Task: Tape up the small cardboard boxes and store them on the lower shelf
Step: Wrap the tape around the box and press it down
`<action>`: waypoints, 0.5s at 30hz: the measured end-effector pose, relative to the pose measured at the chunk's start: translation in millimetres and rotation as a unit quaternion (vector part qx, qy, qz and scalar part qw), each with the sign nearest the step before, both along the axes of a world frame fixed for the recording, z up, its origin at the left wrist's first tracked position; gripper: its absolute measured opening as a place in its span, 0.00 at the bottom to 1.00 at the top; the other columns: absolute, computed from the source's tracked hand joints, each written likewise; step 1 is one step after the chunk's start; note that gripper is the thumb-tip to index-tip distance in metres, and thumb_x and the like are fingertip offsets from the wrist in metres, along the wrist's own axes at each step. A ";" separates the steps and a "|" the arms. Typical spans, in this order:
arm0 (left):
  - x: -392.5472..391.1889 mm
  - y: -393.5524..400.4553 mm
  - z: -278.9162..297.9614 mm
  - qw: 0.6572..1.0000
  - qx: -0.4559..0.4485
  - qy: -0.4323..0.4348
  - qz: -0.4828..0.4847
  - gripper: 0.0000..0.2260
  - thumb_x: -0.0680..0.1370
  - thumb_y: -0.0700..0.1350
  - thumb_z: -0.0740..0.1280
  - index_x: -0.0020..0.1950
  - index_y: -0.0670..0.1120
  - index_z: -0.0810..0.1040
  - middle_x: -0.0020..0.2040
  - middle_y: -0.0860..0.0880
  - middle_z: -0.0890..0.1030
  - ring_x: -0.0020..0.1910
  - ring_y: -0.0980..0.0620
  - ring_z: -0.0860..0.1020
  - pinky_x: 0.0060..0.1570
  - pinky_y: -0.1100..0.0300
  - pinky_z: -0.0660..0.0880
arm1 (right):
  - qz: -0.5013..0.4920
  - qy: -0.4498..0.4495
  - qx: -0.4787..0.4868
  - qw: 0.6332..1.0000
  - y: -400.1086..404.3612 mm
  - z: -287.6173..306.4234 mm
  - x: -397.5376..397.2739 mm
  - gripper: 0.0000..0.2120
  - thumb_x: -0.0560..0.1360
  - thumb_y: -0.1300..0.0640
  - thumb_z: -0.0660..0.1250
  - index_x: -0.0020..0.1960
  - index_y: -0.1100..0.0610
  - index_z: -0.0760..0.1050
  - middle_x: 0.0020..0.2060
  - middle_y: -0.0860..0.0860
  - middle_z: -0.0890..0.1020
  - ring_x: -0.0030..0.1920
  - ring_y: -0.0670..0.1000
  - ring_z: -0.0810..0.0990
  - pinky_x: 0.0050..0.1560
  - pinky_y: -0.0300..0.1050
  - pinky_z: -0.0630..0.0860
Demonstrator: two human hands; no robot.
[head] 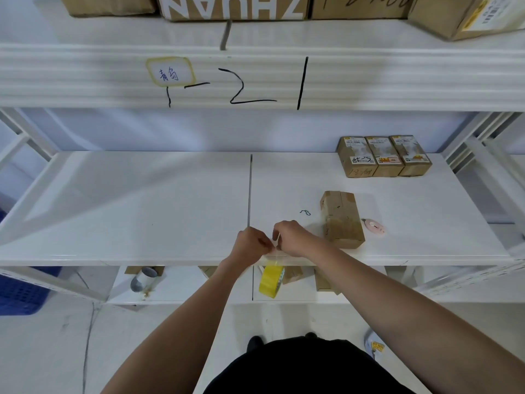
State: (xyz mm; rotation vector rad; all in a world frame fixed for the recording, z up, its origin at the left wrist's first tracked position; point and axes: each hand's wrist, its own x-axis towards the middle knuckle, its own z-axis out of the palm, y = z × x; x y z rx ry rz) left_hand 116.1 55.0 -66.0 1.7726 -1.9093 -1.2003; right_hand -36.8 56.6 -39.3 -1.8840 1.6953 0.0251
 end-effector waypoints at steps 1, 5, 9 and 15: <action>-0.1 -1.1 -0.7 1.000 0.001 0.000 0.000 0.05 0.73 0.36 0.72 0.44 0.41 0.88 0.41 0.47 0.86 0.35 0.60 0.77 0.36 0.75 0.69 | -0.007 -0.007 -0.002 1.000 0.0 -1.3 -0.8 0.12 0.77 0.69 0.64 0.59 0.61 0.79 0.56 0.57 0.81 0.57 0.56 0.80 0.50 0.40 0.72; -4.1 -4.4 -0.8 1.000 -0.010 -0.015 0.000 0.04 0.74 0.39 0.74 0.45 0.38 0.87 0.42 0.43 0.86 0.45 0.48 0.81 0.50 0.61 0.74 | -0.039 -0.031 -0.018 0.999 -0.6 -3.0 -4.3 0.11 0.76 0.71 0.63 0.54 0.64 0.81 0.52 0.59 0.83 0.54 0.57 0.81 0.50 0.40 0.74; -10.3 -6.0 -1.8 0.999 -0.026 -0.034 0.003 0.05 0.75 0.38 0.71 0.44 0.38 0.87 0.42 0.43 0.86 0.44 0.49 0.80 0.46 0.63 0.71 | -0.055 -0.027 -0.037 0.997 0.3 -7.5 -2.7 0.10 0.76 0.71 0.62 0.52 0.63 0.79 0.49 0.60 0.82 0.51 0.59 0.81 0.54 0.50 0.78; -16.2 -10.5 -3.7 0.997 -0.036 -0.064 -0.008 0.09 0.76 0.37 0.67 0.43 0.38 0.86 0.41 0.43 0.86 0.45 0.45 0.81 0.43 0.61 0.73 | -0.049 0.018 -0.058 0.997 1.7 -16.8 7.8 0.10 0.75 0.71 0.61 0.54 0.64 0.76 0.51 0.60 0.79 0.50 0.61 0.79 0.46 0.48 0.73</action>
